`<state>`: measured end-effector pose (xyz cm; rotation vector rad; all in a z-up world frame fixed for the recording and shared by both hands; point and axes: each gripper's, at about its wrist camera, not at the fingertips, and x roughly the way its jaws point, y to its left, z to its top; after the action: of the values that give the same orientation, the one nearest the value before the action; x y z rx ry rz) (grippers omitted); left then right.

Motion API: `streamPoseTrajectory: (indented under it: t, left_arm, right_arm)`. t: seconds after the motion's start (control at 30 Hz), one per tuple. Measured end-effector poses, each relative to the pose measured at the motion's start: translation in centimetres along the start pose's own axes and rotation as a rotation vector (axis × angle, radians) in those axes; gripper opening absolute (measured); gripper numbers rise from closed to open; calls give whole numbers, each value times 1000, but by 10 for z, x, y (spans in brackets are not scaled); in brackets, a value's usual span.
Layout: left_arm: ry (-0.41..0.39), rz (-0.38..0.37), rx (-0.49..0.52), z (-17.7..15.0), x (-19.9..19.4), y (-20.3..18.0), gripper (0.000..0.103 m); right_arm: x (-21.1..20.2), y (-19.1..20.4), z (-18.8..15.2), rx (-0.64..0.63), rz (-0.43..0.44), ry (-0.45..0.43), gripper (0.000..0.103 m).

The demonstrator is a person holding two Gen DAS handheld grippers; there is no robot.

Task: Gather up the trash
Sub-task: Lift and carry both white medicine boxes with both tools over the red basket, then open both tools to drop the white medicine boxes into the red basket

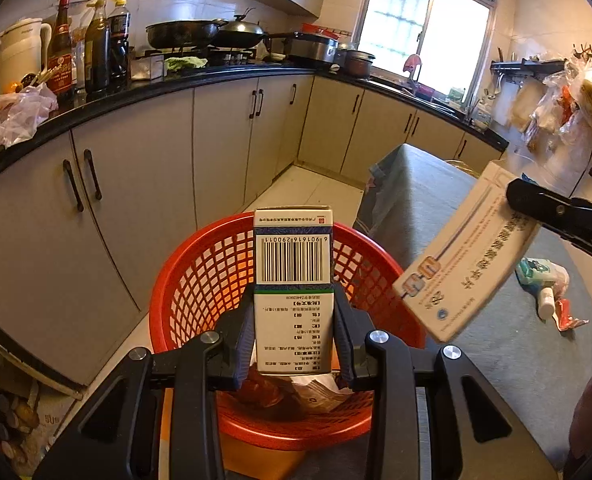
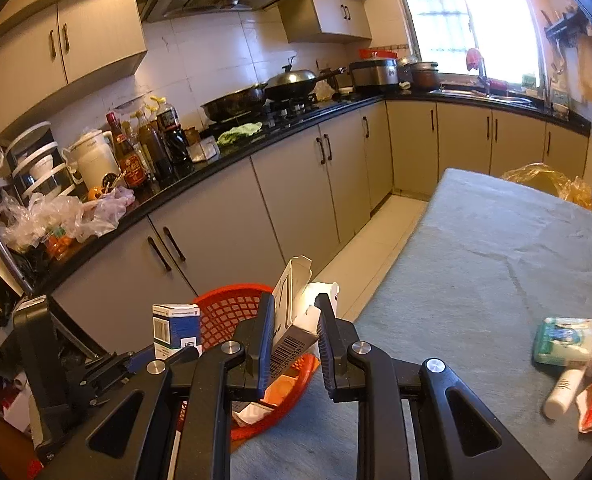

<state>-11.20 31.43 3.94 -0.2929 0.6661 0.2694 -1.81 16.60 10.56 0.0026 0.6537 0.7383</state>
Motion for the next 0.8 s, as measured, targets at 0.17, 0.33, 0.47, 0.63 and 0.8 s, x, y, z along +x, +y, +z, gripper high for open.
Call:
streamPoseTrajectory:
  t: [0.17, 0.33, 0.47, 0.63, 0.8]
  left_arm:
    - [5, 16, -11, 0, 4, 3, 33]
    - [-1, 20, -28, 1, 3, 7, 55]
    - [-11, 16, -30, 2, -1, 4, 57]
    - [-26, -9, 0, 3, -9, -15, 59]
    - [-31, -50, 50, 2, -12, -44, 61]
  right_arm:
    - [21, 7, -2, -12, 4, 33, 25]
    - [25, 3, -3, -4, 7, 46, 35]
    - [12, -12, -4, 29, 0, 32, 35]
    - [-13, -35, -10, 82, -16, 17, 44]
    - [-43, -70, -26, 151, -45, 16, 44]
